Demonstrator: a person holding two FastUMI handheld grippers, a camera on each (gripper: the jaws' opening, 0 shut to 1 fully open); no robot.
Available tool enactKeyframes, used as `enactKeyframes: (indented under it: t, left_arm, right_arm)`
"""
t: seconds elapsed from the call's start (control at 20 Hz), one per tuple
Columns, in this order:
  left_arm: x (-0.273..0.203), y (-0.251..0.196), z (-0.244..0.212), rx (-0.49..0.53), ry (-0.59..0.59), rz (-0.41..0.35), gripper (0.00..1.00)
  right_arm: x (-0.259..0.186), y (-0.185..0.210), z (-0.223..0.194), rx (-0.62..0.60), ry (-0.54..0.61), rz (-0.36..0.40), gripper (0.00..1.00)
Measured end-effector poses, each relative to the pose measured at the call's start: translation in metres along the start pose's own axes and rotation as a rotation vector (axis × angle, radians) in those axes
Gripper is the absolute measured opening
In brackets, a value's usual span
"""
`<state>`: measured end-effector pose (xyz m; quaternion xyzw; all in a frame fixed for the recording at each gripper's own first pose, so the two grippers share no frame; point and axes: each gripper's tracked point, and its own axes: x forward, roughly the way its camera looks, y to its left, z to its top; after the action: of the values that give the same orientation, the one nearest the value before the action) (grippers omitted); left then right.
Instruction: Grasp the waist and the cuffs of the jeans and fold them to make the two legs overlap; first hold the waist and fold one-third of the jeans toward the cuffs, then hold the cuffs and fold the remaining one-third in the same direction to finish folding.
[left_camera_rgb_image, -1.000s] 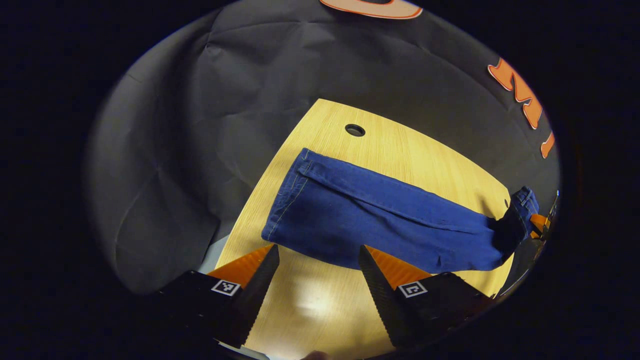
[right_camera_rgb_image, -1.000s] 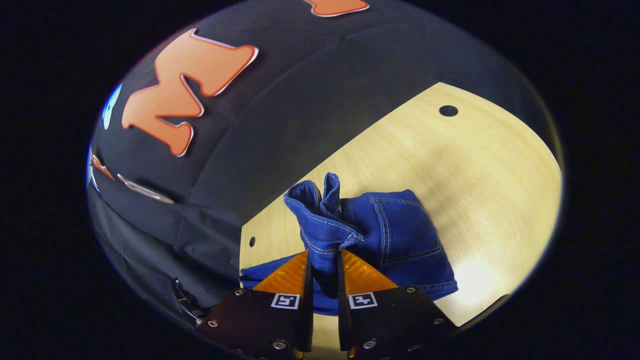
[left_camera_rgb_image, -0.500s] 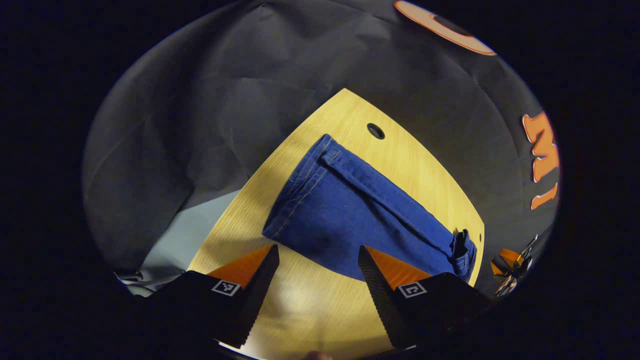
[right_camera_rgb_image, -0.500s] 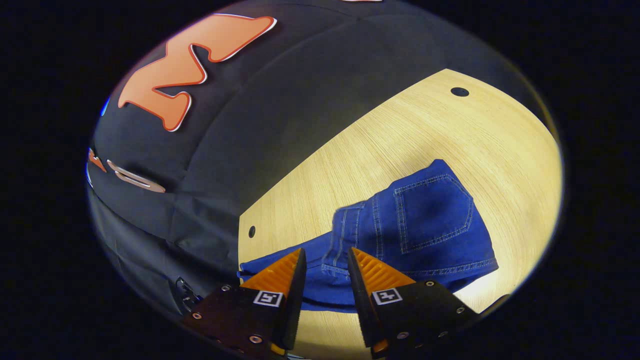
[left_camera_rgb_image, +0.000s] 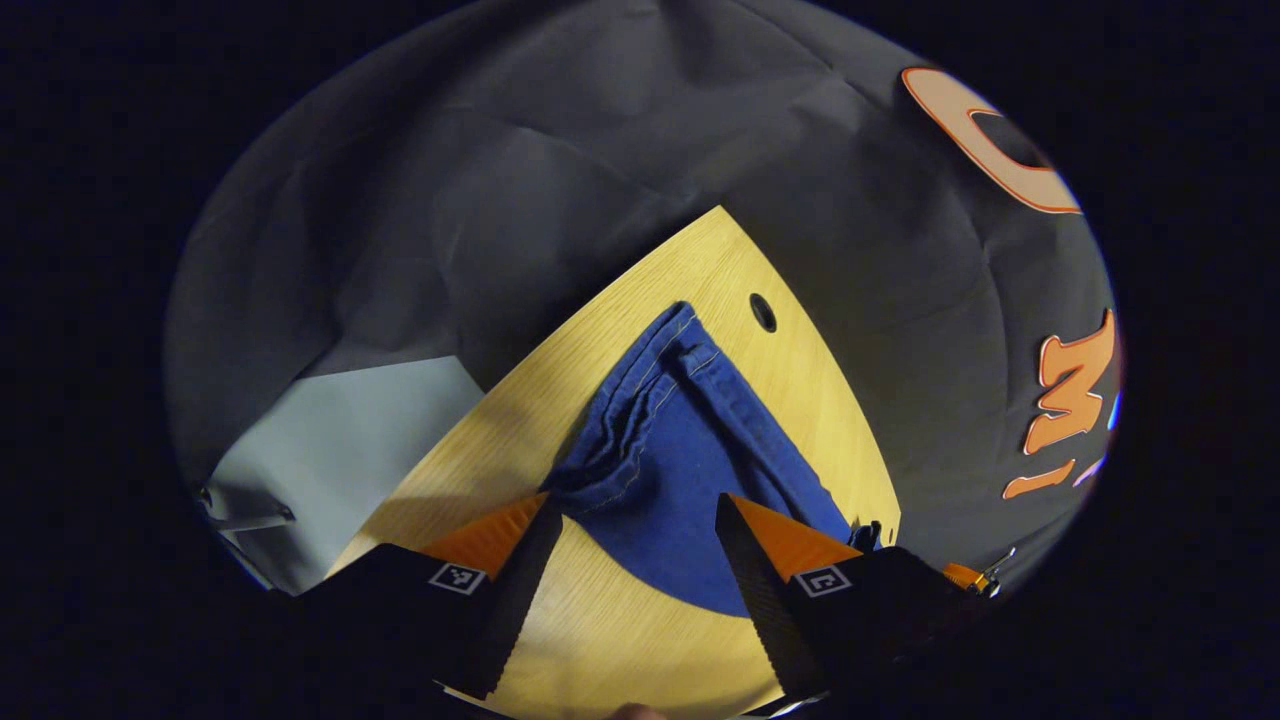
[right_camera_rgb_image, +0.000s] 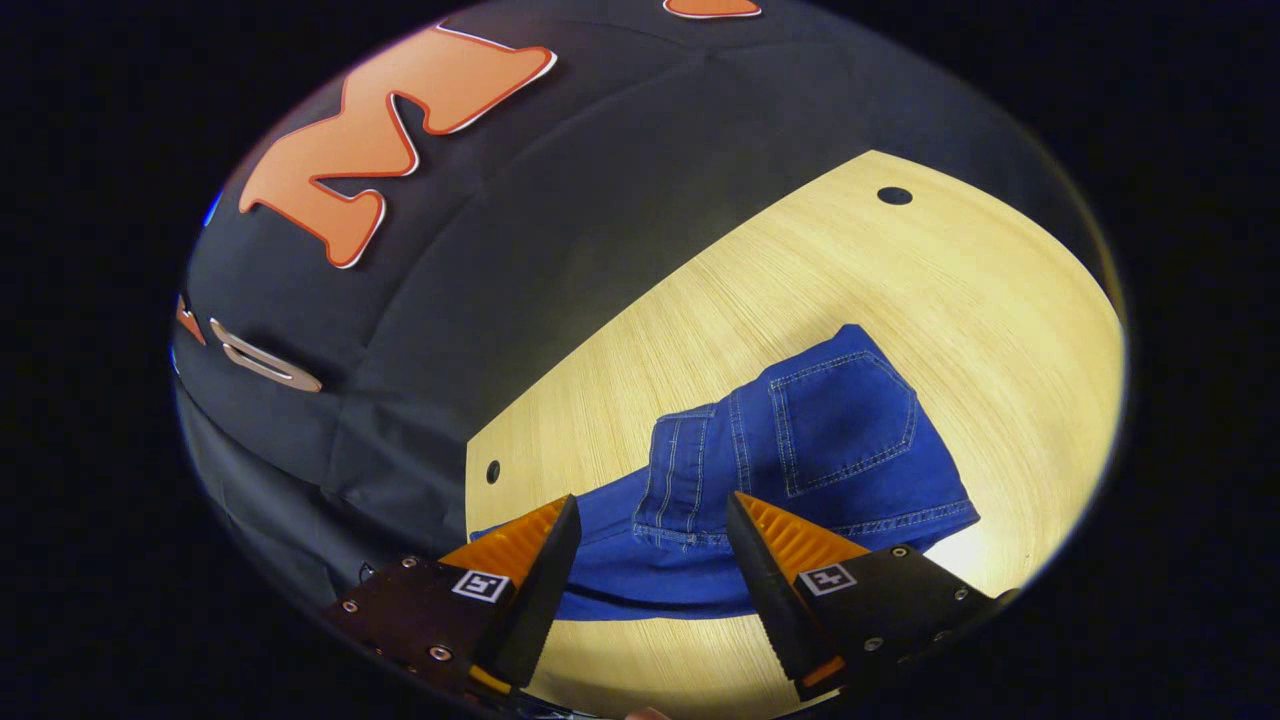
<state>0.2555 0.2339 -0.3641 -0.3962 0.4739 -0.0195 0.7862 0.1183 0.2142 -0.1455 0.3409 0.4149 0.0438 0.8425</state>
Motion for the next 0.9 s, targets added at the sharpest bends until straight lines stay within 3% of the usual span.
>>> enactKeyframes:
  t: [0.2, 0.25, 0.4, 0.45, 0.55, 0.6, 0.65, 0.9]
  left_arm:
    - [0.018, -0.012, 0.015, -0.041, -0.070, -0.055, 0.93]
    - [0.025, -0.011, 0.017, -0.060, -0.085, -0.056, 0.85]
    - [0.028, 0.000, 0.012, -0.059, -0.080, -0.002, 0.57]
    - [0.014, 0.000, 0.011, -0.063, -0.082, -0.012, 0.26]
    - [0.023, -0.015, 0.018, -0.045, -0.099, -0.041, 0.28]
    - [0.018, -0.006, 0.023, -0.038, -0.138, 0.017, 0.28]
    - [0.013, -0.013, 0.018, -0.032, -0.134, -0.006, 0.12]
    - [-0.029, -0.068, 0.019, 0.125, -0.206, -0.016, 0.12]
  right_arm:
    - [-0.012, -0.003, -0.004, -0.016, -0.008, -0.024, 0.90]
    - [-0.016, -0.005, -0.005, -0.019, -0.009, -0.027, 0.89]
    - [-0.024, -0.009, -0.001, -0.016, -0.021, -0.039, 0.90]
    - [-0.026, -0.010, 0.003, -0.017, -0.030, -0.034, 0.90]
    - [-0.031, -0.014, 0.007, -0.029, -0.046, -0.039, 0.90]
    - [-0.033, -0.015, 0.009, -0.046, -0.053, -0.040, 0.90]
    - [-0.035, -0.016, 0.011, -0.059, -0.059, -0.040, 0.92]
    - [-0.050, -0.017, 0.022, -0.115, -0.078, -0.018, 0.98]
